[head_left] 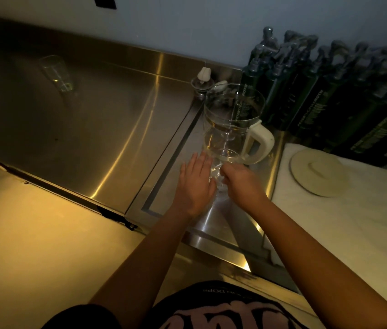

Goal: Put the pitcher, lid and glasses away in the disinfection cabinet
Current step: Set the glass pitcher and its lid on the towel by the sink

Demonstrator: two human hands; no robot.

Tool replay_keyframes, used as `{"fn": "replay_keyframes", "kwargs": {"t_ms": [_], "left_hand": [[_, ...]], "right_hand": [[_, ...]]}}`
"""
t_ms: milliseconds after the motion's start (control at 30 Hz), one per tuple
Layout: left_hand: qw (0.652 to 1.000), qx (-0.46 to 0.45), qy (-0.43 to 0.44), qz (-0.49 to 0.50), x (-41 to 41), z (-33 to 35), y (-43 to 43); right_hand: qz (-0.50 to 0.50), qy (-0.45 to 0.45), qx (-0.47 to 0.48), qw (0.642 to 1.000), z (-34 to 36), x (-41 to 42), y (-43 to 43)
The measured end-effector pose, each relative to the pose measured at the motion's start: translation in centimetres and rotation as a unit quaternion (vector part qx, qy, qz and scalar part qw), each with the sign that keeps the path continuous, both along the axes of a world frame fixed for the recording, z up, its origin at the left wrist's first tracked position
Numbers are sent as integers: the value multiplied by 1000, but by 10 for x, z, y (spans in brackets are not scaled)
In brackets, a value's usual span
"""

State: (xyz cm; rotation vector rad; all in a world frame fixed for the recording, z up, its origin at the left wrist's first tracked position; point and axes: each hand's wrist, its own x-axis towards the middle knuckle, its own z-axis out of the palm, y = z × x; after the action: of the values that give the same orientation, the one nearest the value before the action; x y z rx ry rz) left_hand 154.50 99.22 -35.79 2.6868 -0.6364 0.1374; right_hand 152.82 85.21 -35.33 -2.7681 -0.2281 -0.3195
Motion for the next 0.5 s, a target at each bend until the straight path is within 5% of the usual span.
{"fn": "replay_keyframes", "kwargs": {"t_ms": [500], "left_hand": [[991, -37, 26, -123, -23, -4, -53]], "right_hand": [[-98, -42, 15, 994, 1, -56, -46]]}}
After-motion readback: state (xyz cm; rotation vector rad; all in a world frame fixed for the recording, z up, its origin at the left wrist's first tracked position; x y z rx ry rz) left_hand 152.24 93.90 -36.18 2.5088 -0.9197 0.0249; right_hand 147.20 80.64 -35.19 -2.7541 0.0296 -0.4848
